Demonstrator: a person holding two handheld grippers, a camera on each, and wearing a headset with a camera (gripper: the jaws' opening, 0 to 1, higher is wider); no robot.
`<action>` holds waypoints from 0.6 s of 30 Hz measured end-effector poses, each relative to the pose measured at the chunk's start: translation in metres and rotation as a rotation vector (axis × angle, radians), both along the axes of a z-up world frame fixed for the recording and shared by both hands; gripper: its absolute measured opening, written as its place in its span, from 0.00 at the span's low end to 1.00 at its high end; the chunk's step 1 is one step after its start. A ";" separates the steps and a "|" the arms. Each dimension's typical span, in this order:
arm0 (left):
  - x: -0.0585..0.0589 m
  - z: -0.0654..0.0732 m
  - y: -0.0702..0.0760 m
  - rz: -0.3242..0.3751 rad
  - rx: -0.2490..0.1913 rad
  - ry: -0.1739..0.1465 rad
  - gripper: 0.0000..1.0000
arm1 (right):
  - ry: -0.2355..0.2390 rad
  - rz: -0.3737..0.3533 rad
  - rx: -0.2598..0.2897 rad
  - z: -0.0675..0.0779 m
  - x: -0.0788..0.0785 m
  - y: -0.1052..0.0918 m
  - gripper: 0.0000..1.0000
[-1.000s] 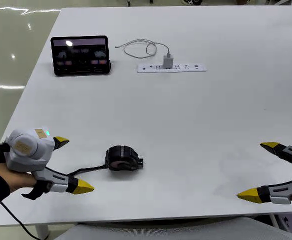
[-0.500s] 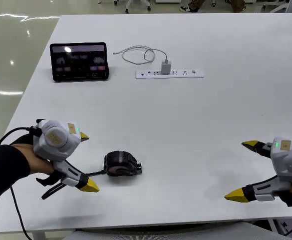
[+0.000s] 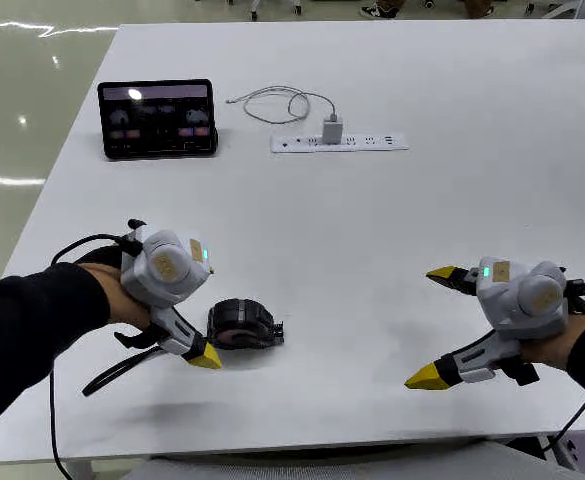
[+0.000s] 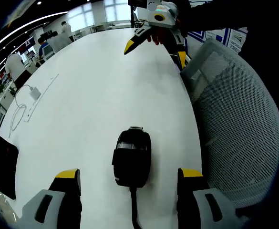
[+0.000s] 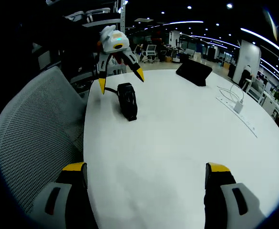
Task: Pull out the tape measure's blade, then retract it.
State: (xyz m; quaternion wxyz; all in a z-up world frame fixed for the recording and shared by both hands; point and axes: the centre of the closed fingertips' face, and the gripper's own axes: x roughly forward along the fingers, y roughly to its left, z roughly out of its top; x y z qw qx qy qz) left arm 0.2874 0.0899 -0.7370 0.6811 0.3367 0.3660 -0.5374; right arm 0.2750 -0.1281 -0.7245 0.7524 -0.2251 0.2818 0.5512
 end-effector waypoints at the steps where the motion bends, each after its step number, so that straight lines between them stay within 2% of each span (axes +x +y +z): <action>1: 0.000 -0.001 -0.001 -0.024 0.021 -0.002 0.75 | 0.001 0.015 0.000 0.000 0.002 0.005 0.98; 3: 0.001 0.000 -0.008 -0.034 0.007 -0.005 0.65 | -0.003 0.039 0.006 0.001 0.004 0.016 0.98; 5: 0.000 0.000 -0.015 -0.038 -0.018 0.011 0.64 | -0.005 0.059 0.009 0.001 0.006 0.025 0.97; 7: 0.000 -0.004 -0.019 -0.056 -0.005 0.020 0.61 | -0.003 0.077 0.016 0.001 0.007 0.036 0.96; 10: 0.004 -0.010 -0.020 -0.079 0.022 -0.004 0.59 | 0.011 0.072 0.046 -0.001 0.011 0.056 0.92; 11: 0.004 -0.012 -0.021 -0.081 0.025 0.002 0.58 | 0.043 0.050 0.092 0.001 0.011 0.067 0.91; 13: 0.003 -0.013 -0.023 -0.081 0.025 0.017 0.56 | 0.063 0.008 0.169 0.010 0.017 0.084 0.90; 18: 0.000 -0.020 -0.023 -0.129 0.050 0.019 0.50 | 0.042 0.065 0.148 0.007 0.018 0.110 0.91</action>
